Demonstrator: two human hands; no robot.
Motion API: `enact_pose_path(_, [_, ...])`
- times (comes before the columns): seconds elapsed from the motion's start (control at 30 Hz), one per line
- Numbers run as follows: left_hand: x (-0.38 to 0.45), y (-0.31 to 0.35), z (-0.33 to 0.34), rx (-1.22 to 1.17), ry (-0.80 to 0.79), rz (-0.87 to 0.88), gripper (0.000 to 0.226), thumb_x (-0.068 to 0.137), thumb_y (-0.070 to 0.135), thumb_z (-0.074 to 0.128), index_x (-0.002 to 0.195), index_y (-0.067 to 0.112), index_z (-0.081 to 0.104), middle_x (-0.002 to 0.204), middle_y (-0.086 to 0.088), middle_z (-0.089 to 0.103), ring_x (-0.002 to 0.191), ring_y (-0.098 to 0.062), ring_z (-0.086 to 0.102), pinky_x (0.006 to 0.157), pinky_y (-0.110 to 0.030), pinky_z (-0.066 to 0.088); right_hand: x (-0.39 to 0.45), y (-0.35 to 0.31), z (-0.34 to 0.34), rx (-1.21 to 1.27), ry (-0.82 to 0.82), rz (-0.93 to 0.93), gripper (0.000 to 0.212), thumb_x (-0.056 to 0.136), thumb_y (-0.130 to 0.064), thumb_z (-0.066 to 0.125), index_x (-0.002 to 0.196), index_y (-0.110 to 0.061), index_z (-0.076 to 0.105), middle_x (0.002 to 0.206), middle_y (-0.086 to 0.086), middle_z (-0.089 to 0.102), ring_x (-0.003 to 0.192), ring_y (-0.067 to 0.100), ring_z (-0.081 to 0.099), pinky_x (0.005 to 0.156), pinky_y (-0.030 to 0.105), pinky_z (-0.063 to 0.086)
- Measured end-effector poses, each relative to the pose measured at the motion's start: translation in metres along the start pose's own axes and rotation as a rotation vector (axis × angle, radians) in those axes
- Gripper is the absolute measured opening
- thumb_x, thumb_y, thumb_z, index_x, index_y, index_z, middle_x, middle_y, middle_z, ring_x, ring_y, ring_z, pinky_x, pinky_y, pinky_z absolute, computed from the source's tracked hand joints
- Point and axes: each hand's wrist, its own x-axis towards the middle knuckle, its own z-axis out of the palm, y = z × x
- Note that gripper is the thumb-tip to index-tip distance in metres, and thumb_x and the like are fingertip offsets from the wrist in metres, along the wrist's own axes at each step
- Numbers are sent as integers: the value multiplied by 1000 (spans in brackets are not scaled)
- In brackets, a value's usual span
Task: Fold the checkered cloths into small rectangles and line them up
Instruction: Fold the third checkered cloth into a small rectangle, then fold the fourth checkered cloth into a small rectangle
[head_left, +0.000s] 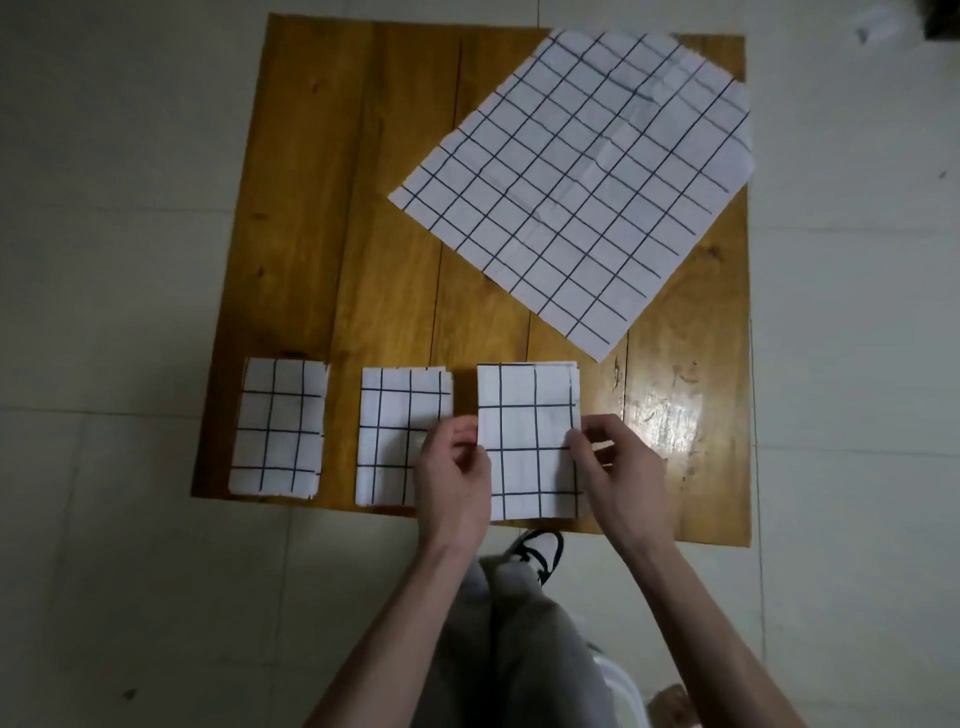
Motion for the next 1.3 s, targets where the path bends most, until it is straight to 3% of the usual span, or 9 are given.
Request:
enact_pose_path(0.2, [15, -29, 16, 40, -2, -26, 36, 99, 1, 64, 129, 20, 65, 114, 11, 66, 101, 1, 63, 77, -6, 50, 11, 29, 19, -62, -11, 40, 15, 103, -35, 63, 115, -27, 68, 102, -10, 72, 92, 5, 68, 76, 32, 60])
enact_pose_path(0.43, [27, -38, 17, 170, -47, -10, 40, 102, 12, 62, 142, 18, 60, 131, 5, 61, 116, -8, 60, 93, -20, 52, 18, 36, 25, -230, -28, -32, 29, 105, -32, 58, 127, -20, 72, 119, -2, 75, 103, 13, 69, 87, 25, 54])
enact_pose_path(0.5, [28, -36, 13, 200, -82, -9, 43, 103, 14, 61, 146, 18, 56, 133, 5, 60, 114, -7, 59, 90, -18, 51, 17, 37, 25, -277, -36, -55, 31, 106, -35, 57, 129, -20, 71, 120, 1, 74, 102, 16, 69, 86, 28, 57])
enact_pose_path(0.63, [23, -27, 4, 287, -152, -6, 45, 105, 21, 58, 150, 22, 51, 140, 5, 56, 119, -11, 58, 102, -35, 56, 9, 30, 23, -342, -34, -33, 31, 106, -40, 54, 126, -22, 71, 116, 3, 74, 100, 21, 71, 82, 39, 61])
enact_pose_path(0.7, [16, -20, -5, 320, -182, 10, 44, 106, 23, 57, 150, 23, 50, 143, 4, 55, 122, -12, 57, 102, -35, 55, 0, 22, 19, -362, -17, -28, 29, 106, -38, 55, 124, -22, 70, 116, 3, 73, 97, 22, 71, 80, 41, 61])
enact_pose_path(0.87, [-10, 8, -40, 372, -201, 93, 41, 106, 27, 57, 147, 28, 52, 143, 8, 58, 119, -4, 55, 92, -20, 48, -37, -26, 7, -351, -22, -117, 34, 106, -35, 56, 136, -22, 63, 130, -1, 67, 110, 19, 68, 88, 41, 59])
enact_pose_path(1.07, [-61, 57, -105, 430, -122, 312, 36, 108, 33, 51, 143, 28, 56, 138, 11, 59, 128, -7, 55, 101, -26, 49, -96, -106, -26, -365, -3, -284, 34, 106, -35, 57, 136, -21, 64, 132, -3, 66, 119, 18, 63, 96, 28, 47])
enact_pose_path(1.3, [-115, 114, -183, 495, 108, 513, 47, 106, 45, 41, 144, 22, 57, 144, 7, 56, 133, -8, 47, 109, -26, 36, -156, -197, -60, -394, 41, -570, 39, 109, -44, 49, 141, -26, 58, 138, -10, 61, 124, 11, 59, 104, 30, 47])
